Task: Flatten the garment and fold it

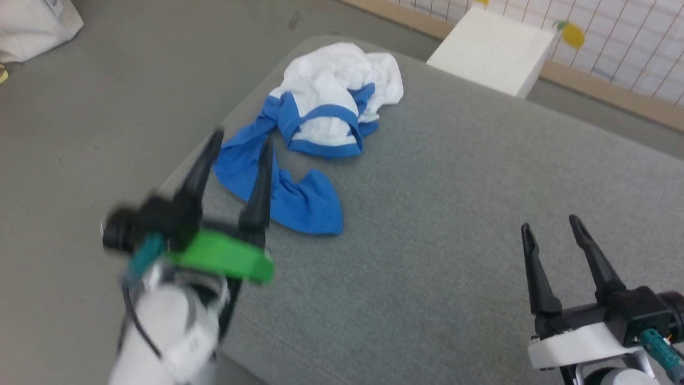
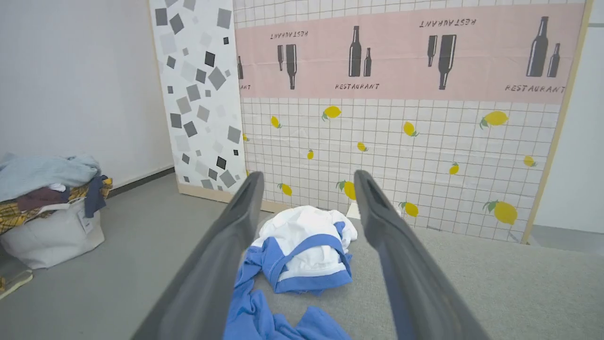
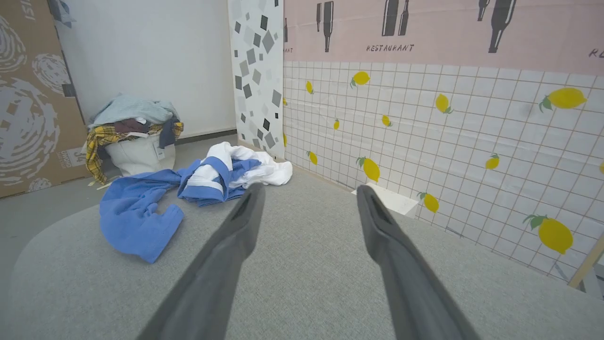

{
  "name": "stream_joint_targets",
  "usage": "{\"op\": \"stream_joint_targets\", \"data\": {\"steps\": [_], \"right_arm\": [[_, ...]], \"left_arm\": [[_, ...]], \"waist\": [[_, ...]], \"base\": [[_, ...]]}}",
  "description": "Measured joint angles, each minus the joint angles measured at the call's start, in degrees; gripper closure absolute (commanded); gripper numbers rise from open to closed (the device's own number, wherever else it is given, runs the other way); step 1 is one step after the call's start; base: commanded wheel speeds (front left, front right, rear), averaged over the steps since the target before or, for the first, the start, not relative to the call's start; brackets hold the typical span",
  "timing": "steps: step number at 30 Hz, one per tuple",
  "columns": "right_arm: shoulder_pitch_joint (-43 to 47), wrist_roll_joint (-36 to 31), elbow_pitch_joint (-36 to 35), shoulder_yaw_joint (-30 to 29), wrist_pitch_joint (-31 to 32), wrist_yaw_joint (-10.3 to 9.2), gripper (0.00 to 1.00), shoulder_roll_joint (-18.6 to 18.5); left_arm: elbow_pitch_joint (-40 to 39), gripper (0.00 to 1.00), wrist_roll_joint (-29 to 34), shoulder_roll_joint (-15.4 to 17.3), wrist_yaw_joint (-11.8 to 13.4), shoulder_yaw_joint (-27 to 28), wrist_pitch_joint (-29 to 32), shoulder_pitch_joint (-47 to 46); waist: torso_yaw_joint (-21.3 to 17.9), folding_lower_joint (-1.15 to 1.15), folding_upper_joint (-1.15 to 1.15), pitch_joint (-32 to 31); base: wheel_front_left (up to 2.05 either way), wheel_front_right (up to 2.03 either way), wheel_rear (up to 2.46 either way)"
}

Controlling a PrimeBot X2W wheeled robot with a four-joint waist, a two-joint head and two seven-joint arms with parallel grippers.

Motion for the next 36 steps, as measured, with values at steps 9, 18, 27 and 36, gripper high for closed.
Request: {"op": "stream_joint_targets", "data": {"steps": [9, 18, 27, 36], "right_arm": [[-4.2, -1.3, -6.5, 2.3, 4.5, 0.00, 0.00, -2.4], [-7.2, -0.5, -13.2, 3.4, 8.1, 0.00, 0.00, -6.5], [-8.5, 0.6, -17.4, 3.3, 8.8, 0.00, 0.00, -9.0], [-10.2, 1.3, -18.3, 2.5, 9.1, 0.00, 0.00, -9.7]], "left_arm": [[9.4, 0.00, -2.3, 4.8, -2.7, 1.3, 12.5, -23.9], [22.0, 0.00, -6.2, 7.9, -3.1, 3.9, 19.5, -38.0], [28.9, 0.00, -6.9, 11.4, -2.9, 4.4, 25.5, -40.0], [32.7, 0.00, -6.4, 14.2, 0.2, 4.1, 32.4, -38.9]], "waist": [[-1.8, 0.00, 0.00, 7.2], [-6.3, 0.01, 0.00, 15.7], [-11.9, 0.00, 0.00, 23.4], [-17.0, 0.00, 0.00, 29.0]], "base": [[0.00, 0.00, 0.00], [0.00, 0.00, 0.00], [0.00, 0.00, 0.00], [0.00, 0.00, 0.00]]}}
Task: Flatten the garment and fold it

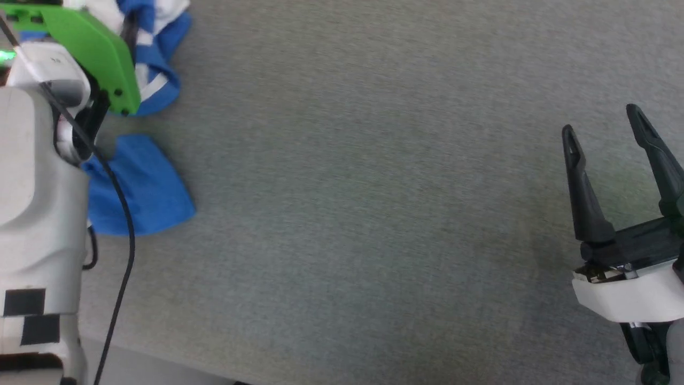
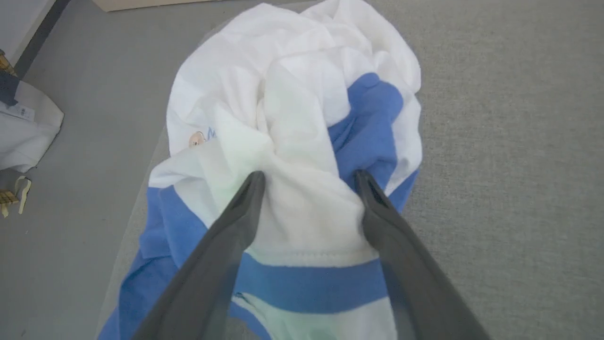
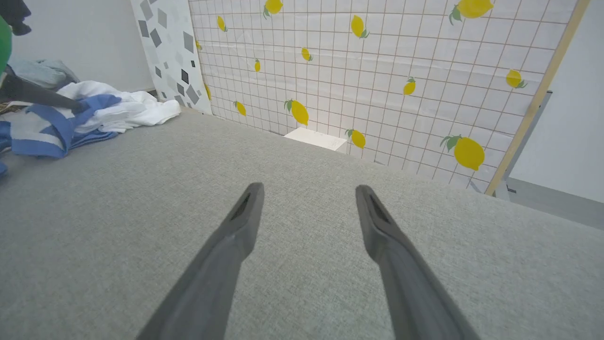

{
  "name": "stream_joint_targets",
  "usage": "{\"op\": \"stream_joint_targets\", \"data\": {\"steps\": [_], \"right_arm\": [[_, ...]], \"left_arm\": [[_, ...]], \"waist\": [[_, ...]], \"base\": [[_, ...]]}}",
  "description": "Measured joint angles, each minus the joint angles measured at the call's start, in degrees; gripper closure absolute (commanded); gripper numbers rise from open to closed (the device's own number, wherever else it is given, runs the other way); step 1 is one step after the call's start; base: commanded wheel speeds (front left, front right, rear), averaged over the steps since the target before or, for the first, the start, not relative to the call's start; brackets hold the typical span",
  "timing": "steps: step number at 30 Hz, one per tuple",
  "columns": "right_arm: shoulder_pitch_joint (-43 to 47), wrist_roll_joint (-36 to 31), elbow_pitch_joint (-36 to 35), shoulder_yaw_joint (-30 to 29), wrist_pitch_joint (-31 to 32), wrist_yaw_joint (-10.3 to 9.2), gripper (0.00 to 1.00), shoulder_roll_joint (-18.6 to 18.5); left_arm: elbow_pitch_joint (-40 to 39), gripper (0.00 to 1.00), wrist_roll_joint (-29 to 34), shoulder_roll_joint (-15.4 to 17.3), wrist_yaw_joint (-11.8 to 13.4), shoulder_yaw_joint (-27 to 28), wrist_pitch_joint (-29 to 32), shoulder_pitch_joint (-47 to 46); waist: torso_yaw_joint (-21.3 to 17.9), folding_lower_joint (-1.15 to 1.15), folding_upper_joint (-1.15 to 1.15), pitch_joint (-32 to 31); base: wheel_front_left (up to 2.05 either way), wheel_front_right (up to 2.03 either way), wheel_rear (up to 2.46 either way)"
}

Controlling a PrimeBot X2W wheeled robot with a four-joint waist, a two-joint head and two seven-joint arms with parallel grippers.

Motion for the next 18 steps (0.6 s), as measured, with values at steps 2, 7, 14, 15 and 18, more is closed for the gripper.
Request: {"op": "stream_joint_targets", "data": {"steps": [2, 7, 14, 15, 18], "right_arm": [[0.0, 0.0, 0.1, 0.0, 0.0, 0.00, 0.00, -0.1], [0.0, 0.4, 0.3, -0.3, -0.1, 0.00, 0.00, -0.2], [-0.2, 0.8, 2.4, -0.1, -1.5, 0.00, 0.00, 0.8], [-0.2, 1.0, 2.9, -0.1, -1.7, 0.00, 0.00, 1.1], [-0.2, 1.0, 4.4, 0.0, -2.6, 0.00, 0.00, 2.4]], "left_arm": [[0.9, 0.67, 1.2, 1.1, 1.0, -0.2, 1.8, 1.0], [1.3, 1.00, 1.5, 1.9, 3.5, 0.5, 2.0, 2.1], [1.0, 1.00, 1.7, 4.2, 3.5, 1.6, -4.0, 2.5], [0.8, 1.00, 1.7, 4.7, 3.4, 1.7, -5.0, 2.3], [-0.1, 1.00, 2.1, 6.4, 2.4, 1.8, -8.0, 1.2]], "waist": [[-1.2, 0.00, 0.00, 0.7], [-3.3, 0.00, 0.00, 1.7], [-4.1, 0.00, 0.00, -0.6], [-4.1, 0.00, 0.00, -1.3], [-4.3, 0.00, 0.00, -3.5]], "base": [[0.00, 0.00, 0.00], [0.00, 0.00, 0.00], [0.00, 0.00, 0.00], [0.00, 0.00, 0.00], [0.00, 0.00, 0.00]]}}
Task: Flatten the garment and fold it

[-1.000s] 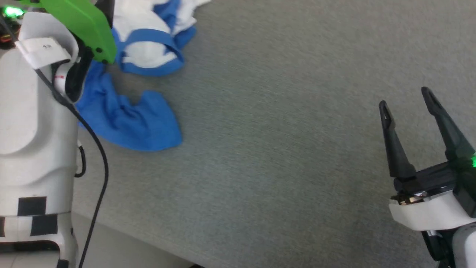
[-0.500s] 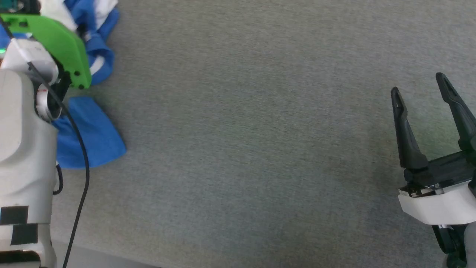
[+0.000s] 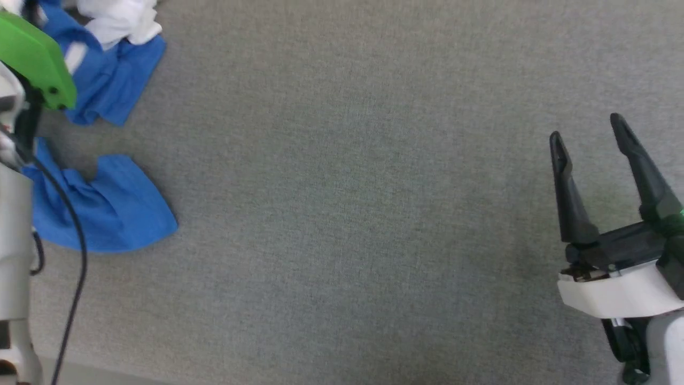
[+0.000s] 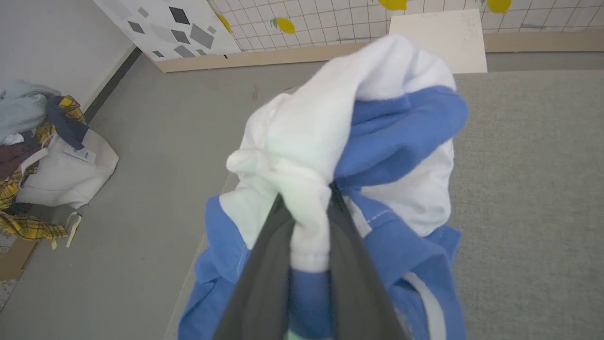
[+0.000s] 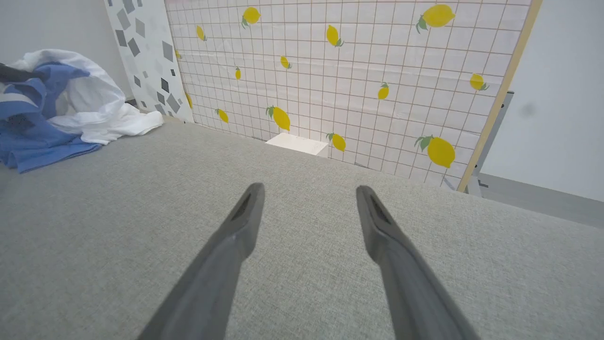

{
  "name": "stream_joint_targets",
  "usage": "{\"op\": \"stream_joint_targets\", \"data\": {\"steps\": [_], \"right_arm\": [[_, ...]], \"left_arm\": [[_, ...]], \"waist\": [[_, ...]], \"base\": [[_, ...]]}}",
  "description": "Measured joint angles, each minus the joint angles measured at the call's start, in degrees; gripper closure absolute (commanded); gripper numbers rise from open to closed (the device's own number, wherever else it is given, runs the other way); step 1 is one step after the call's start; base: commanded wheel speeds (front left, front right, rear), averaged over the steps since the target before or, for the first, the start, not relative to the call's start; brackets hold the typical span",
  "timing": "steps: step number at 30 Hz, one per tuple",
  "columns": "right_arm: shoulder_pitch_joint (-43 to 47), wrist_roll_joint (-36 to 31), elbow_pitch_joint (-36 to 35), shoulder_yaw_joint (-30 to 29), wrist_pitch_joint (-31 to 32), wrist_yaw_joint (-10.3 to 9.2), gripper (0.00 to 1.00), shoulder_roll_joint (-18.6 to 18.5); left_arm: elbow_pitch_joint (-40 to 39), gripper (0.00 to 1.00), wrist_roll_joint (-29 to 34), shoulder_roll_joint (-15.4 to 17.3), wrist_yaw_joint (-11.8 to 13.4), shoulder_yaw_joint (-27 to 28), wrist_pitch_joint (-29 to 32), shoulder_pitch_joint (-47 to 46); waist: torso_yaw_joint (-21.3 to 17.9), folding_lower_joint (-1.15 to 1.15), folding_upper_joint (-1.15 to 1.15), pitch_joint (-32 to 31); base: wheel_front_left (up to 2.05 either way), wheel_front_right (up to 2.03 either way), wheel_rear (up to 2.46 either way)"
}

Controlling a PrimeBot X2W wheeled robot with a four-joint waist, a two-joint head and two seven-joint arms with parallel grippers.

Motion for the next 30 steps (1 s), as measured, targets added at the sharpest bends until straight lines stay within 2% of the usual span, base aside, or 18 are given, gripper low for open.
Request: {"op": "stream_joint_targets", "data": {"steps": [6, 14, 23, 26, 30], "right_arm": [[0.1, 0.0, 3.5, -0.5, -2.4, 0.00, 0.00, 2.9], [2.5, 0.0, 7.2, -2.3, -4.3, 0.00, 0.00, 5.9], [6.6, 0.1, 9.2, -5.8, -5.4, 0.00, 0.00, 7.2], [7.1, 1.7, 9.4, -7.1, -5.7, 0.00, 0.00, 7.2], [7.3, 2.5, 9.5, -8.8, -6.0, 0.00, 0.00, 7.3]], "left_arm": [[-2.2, 1.00, 0.5, 1.9, -0.5, 0.4, -5.8, -3.4], [-4.7, 1.00, 0.2, 1.5, -2.0, -0.8, -6.5, -9.0], [-8.7, 1.00, -3.7, -5.4, -1.9, -2.2, -4.0, -17.6], [-10.1, 1.00, -5.4, -8.5, -1.8, -2.8, -3.0, -20.2], [-11.8, 1.00, -8.4, -14.3, -0.9, -4.3, -1.6, -22.1]], "waist": [[-0.5, 0.00, 0.00, -5.3], [-1.3, 0.00, 0.00, -13.6], [-1.9, -0.01, 0.00, -23.1], [-2.3, -0.01, 0.00, -25.6], [-3.2, -0.01, 0.00, -28.2]], "base": [[0.00, 0.00, 0.00], [0.00, 0.00, 0.00], [0.00, 0.00, 0.00], [0.00, 0.00, 0.00], [0.00, 0.00, 0.00]]}}
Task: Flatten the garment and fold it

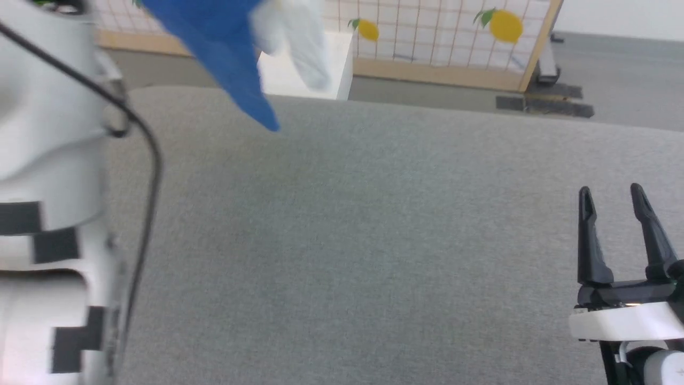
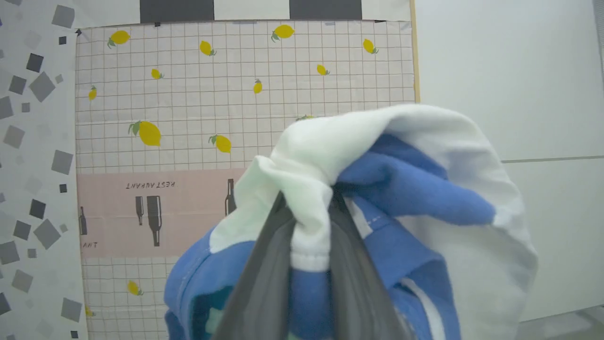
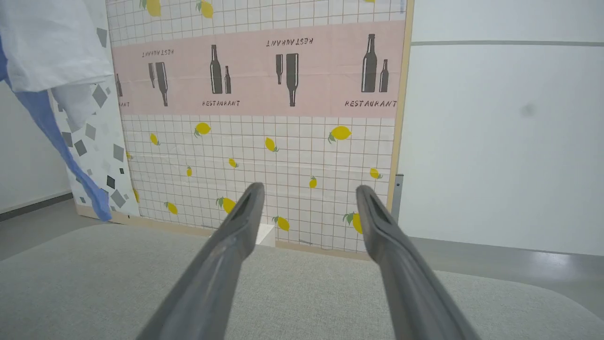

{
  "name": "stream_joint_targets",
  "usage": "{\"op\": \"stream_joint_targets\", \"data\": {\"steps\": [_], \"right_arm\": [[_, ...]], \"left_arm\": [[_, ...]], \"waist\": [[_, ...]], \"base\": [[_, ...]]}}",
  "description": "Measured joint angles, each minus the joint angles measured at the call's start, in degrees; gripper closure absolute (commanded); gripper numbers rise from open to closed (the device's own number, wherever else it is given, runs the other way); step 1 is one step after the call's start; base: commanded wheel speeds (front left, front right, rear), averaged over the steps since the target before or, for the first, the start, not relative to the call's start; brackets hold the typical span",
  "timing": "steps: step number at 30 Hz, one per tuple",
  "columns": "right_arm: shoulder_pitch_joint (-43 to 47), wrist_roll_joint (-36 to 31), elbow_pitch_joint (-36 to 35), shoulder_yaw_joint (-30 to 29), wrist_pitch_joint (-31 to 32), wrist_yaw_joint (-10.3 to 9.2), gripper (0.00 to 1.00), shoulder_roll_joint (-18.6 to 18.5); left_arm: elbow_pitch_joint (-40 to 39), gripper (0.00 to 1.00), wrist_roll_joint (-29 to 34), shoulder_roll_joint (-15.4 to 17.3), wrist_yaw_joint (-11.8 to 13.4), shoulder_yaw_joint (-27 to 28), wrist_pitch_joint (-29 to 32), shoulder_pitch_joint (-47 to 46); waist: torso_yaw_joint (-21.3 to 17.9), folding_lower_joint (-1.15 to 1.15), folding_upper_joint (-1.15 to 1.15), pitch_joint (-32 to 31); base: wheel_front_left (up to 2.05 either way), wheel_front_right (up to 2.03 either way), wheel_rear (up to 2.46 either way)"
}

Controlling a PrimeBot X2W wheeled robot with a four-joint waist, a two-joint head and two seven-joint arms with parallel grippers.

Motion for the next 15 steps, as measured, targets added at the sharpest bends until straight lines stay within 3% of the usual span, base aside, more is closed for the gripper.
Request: {"op": "stream_joint_targets", "data": {"steps": [8, 13, 15], "right_arm": [[0.0, 0.6, 0.3, -2.7, -0.5, 0.00, 0.00, 0.0], [-0.1, 1.0, 0.2, -4.0, -0.7, 0.00, 0.00, 0.0], [-0.1, 1.1, 0.1, -4.3, -0.8, 0.00, 0.00, 0.0]], "left_arm": [[-2.1, 1.00, -5.4, -8.6, 0.0, -5.6, 1.3, -0.1], [-5.2, 1.00, -11.4, -9.6, 1.4, -11.7, 1.3, 3.4], [-6.8, 1.00, -14.8, -9.6, 3.2, -15.8, 0.9, 6.8]], "waist": [[-4.1, 0.00, 0.00, -1.4], [-6.8, 0.00, 0.00, -1.1], [-7.9, 0.00, 0.00, -0.7]], "base": [[0.00, 0.00, 0.00], [0.00, 0.00, 0.00], [0.00, 0.00, 0.00]]}}
